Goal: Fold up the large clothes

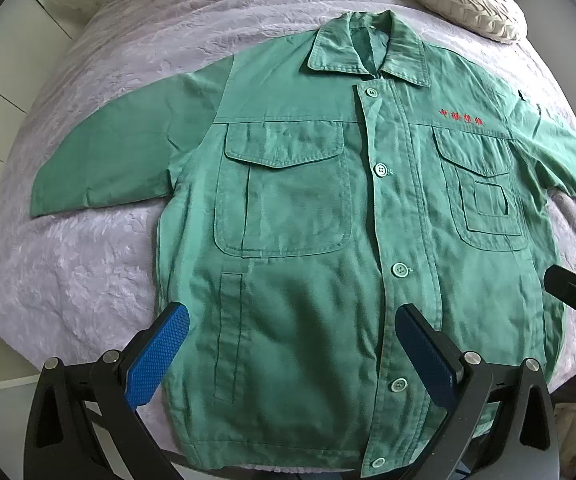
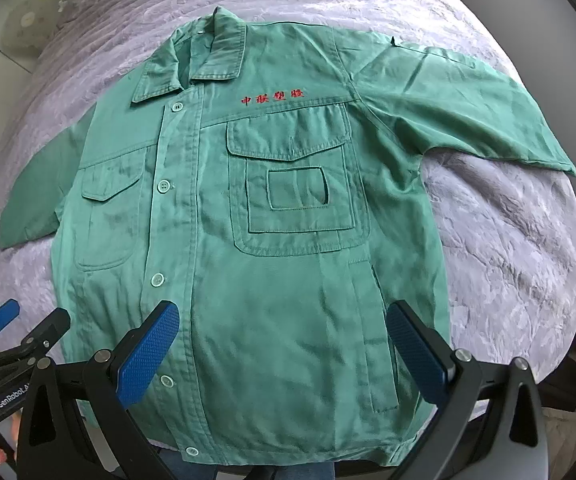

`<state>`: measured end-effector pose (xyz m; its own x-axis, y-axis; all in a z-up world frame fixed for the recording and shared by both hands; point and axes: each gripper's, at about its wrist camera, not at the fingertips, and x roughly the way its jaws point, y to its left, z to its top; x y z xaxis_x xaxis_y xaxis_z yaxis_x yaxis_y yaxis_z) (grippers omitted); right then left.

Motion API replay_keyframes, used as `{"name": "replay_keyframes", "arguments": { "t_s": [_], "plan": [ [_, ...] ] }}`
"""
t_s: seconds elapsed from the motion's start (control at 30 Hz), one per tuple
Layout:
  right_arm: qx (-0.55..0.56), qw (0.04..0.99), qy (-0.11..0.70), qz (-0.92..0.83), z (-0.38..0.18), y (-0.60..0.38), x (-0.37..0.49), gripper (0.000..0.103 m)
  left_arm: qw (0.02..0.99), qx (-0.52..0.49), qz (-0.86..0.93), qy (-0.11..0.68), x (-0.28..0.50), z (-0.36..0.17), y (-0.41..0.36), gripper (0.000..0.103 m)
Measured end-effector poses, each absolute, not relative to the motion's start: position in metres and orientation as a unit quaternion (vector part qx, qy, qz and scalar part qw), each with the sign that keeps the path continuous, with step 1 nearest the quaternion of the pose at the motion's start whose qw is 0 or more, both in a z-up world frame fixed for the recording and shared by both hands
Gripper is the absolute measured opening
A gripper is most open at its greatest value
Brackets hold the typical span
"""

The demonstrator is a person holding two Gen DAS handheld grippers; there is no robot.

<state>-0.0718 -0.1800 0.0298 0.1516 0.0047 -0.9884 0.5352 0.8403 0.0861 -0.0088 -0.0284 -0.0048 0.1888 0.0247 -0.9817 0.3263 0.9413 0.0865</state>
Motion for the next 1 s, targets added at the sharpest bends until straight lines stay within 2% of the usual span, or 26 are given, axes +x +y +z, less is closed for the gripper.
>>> {"name": "replay_keyframes", "arguments": {
  "t_s": [0.3, 0.53, 0.73, 0.9, 1.0],
  "plan": [
    [0.206, 0.729, 0.635, -0.149, 0.028, -0.191, -0.066, 0.103, 0.764, 0.120, -0.065, 0.631, -0.013, 0.001, -0.035, 0.103],
    [0.194, 0.732, 0.646, -0.100, 0.022, -0.198, -0.054, 0.103, 0.760, 0.040, -0.053, 0.647, -0.009, 0.001, -0.014, 0.103],
    [0.229, 0.745, 0.623, -0.069, 0.022, -0.177, -0.034, 0.103, 0.765, -0.038, -0.057, 0.641, 0.029, -0.008, 0.053, 0.103],
    [0.298, 0.745, 0.596, -0.034, 0.015, -0.139, -0.010, 0.103, 0.788, -0.088, -0.027, 0.608, 0.085, -0.024, 0.142, 0.103],
    [0.311, 0.730, 0.609, 0.003, 0.002, -0.106, 0.008, 0.103, 0.801, -0.141, -0.010, 0.581, 0.125, -0.045, 0.205, 0.103]
  ]
}}
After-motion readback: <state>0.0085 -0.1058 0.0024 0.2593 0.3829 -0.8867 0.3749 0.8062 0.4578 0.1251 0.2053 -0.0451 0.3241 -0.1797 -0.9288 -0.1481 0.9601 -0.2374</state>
